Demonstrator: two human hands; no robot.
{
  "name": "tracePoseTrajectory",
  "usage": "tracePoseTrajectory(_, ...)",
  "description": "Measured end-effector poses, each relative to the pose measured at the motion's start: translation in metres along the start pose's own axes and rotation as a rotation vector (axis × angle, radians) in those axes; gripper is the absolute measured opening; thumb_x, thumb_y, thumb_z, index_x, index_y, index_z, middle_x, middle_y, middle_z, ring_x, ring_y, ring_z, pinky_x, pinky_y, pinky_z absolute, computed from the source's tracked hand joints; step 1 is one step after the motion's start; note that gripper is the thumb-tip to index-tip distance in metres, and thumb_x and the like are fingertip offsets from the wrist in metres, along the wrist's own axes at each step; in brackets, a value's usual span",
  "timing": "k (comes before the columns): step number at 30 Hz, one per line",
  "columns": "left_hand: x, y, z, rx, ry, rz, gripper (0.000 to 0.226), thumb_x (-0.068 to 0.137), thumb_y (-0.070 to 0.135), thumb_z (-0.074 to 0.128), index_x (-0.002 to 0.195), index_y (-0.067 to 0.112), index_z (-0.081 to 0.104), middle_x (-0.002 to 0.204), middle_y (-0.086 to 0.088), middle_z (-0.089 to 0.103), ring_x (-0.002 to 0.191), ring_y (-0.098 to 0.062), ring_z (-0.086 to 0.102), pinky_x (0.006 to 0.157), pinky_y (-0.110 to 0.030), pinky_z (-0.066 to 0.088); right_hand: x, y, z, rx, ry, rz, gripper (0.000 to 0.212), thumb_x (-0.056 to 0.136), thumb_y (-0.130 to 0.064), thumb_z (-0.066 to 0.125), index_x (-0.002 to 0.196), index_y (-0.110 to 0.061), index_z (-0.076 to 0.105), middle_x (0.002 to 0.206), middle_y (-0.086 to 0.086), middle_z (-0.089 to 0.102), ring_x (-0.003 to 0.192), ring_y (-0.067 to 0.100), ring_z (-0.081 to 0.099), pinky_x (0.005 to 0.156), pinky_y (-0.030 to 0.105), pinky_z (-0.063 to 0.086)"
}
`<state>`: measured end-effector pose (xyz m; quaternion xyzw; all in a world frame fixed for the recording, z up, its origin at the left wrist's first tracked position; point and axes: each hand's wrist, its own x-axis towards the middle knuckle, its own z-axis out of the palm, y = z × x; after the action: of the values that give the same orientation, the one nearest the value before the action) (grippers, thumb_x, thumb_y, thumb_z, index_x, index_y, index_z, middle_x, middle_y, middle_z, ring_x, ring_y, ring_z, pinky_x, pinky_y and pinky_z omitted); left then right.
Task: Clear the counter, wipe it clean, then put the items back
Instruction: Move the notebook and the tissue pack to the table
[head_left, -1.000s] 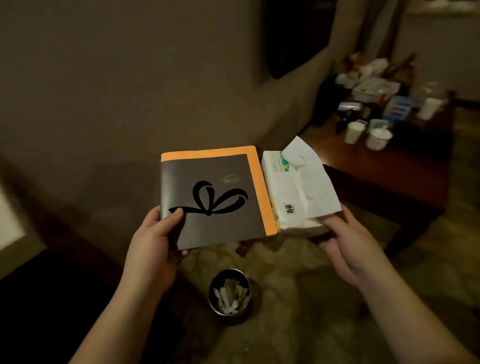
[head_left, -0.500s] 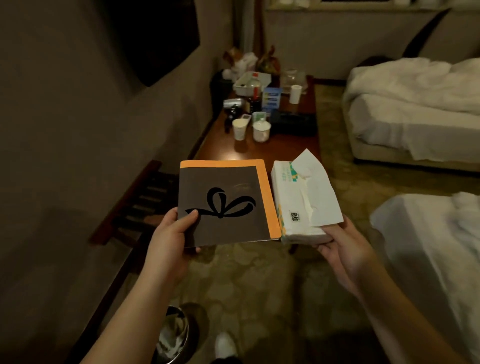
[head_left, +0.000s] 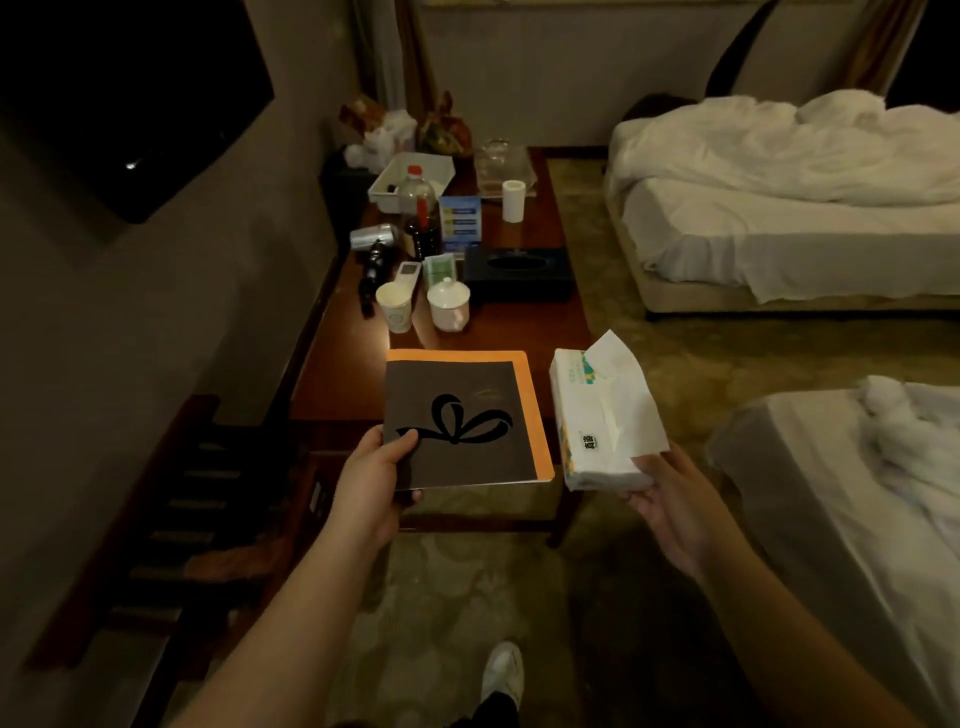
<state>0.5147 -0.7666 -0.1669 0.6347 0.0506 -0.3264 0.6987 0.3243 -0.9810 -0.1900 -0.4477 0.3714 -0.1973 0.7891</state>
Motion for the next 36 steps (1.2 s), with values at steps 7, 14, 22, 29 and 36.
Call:
tracePoseTrajectory(7, 0.147, 0.005, 0.024, 0.084, -0.019, -0.112, 0.015, 0.096, 0.018, 0.056, 0.11, 0.02, 0.056, 0.111, -0.013, 0.067, 0.093, -0.033, 0.066, 0.053, -0.032, 0.038, 0.138, 0.005, 0.007, 0.009, 0.179, 0.156, 0.054, 0.094, -0.011, 0.055, 0.144, -0.019, 0.038, 0.132, 0.01, 0.054, 0.112, 0.028, 0.059, 0.083, 0.039, 0.054)
tracePoseTrajectory(14, 0.245, -0.008, 0.039, 0.193, 0.022, -0.232, 0.014, 0.096, 0.022, 0.055, 0.11, 0.023, 0.054, 0.108, -0.01, 0.067, 0.086, -0.03, 0.067, 0.053, -0.03, 0.042, 0.232, 0.012, 0.015, -0.217, 0.275, 0.235, 0.05, 0.093, -0.014, 0.058, 0.14, -0.017, 0.042, 0.133, 0.01, 0.049, 0.11, 0.029, 0.055, 0.076, 0.037, 0.054)
tracePoseTrajectory(22, 0.292, -0.03, 0.043, 0.496, 0.094, -0.11, 0.032, 0.096, 0.029, 0.055, 0.125, 0.016, 0.051, 0.112, -0.004, 0.062, 0.088, -0.019, 0.062, 0.07, -0.041, 0.056, 0.288, 0.015, 0.019, -0.268, 0.252, 0.287, 0.05, 0.094, -0.015, 0.056, 0.142, -0.021, 0.042, 0.135, 0.007, 0.051, 0.116, 0.029, 0.053, 0.092, 0.047, 0.051)
tracePoseTrajectory(29, 0.302, -0.044, 0.055, 0.709, 0.112, -0.003, 0.053, 0.092, 0.025, 0.062, 0.137, 0.015, 0.036, 0.125, -0.005, 0.057, 0.096, -0.019, 0.06, 0.064, -0.027, 0.046, 0.312, 0.01, 0.026, -0.376, 0.247, 0.283, 0.048, 0.095, -0.012, 0.052, 0.141, -0.021, 0.041, 0.136, 0.007, 0.051, 0.111, 0.026, 0.055, 0.079, 0.038, 0.053)
tracePoseTrajectory(36, 0.305, -0.048, 0.077, 1.049, 0.075, 0.159, 0.066, 0.089, 0.021, 0.066, 0.145, 0.018, 0.031, 0.149, -0.006, 0.025, 0.127, -0.023, 0.041, 0.084, -0.024, 0.047, 0.319, 0.004, 0.025, -0.554, 0.314, 0.25, 0.048, 0.097, -0.018, 0.051, 0.144, -0.021, 0.039, 0.137, 0.008, 0.05, 0.105, 0.022, 0.053, 0.062, 0.026, 0.044)
